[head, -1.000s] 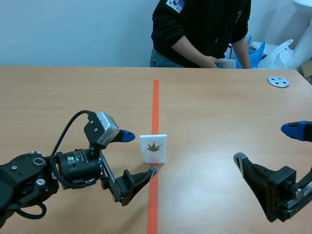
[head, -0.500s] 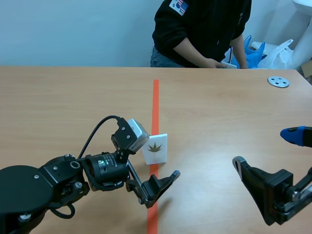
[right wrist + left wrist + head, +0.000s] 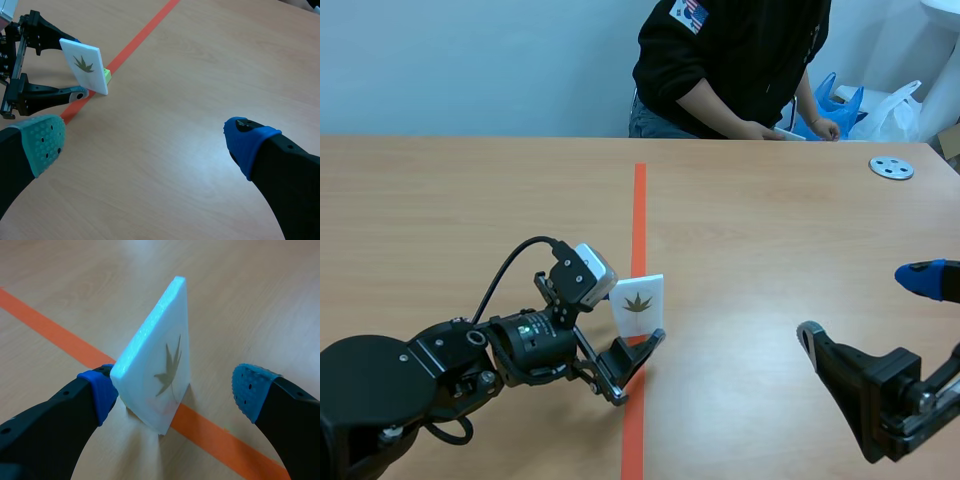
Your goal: Sort the leaf by its shape. The table is split by an orange tape line. A compound leaf with several leaflets goes to the left side, a simple leaf with one blade goes to the right side. Return to the home posture when a red brick is placed on the table.
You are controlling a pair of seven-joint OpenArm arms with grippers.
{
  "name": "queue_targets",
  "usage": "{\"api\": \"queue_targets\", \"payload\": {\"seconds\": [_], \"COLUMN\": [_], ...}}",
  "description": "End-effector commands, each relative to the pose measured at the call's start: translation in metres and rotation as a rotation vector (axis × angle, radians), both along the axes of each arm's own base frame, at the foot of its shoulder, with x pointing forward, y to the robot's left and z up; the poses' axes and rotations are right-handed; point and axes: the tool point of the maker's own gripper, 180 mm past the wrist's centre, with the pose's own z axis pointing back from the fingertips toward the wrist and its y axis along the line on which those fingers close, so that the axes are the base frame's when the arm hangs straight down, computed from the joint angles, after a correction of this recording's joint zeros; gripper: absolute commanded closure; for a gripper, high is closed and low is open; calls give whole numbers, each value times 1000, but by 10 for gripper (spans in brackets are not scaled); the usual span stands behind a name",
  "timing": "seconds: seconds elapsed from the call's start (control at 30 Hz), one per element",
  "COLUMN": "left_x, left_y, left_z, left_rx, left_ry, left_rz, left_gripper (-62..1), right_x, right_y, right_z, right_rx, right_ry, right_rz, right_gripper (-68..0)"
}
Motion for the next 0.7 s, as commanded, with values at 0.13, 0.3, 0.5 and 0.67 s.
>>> {"api": "queue_targets", "payload": {"seconds": [0.13,0.3,0.5,0.67], "left_x": [8,9,11,13], "left_y": [-5,-6,-5,-3], "left_z": [19,19,21,23], "left_rx": [-60,-61,-80,-95], "left_ry": [-43,-43,-38,-32], "left_rz": [9,10,25,40], "left_gripper": [-381,-287,-141,-98], "right_x": [5,5,5,5], "right_y": [-2,-2,-2,-2], "right_z": [7,7,7,7], "right_rx": [3,3,3,3], "right_ry": [-29,-29,-29,-29], "right_rz": [-2,-2,-2,-2], "right_gripper": [-679,-679,-679,-679]}}
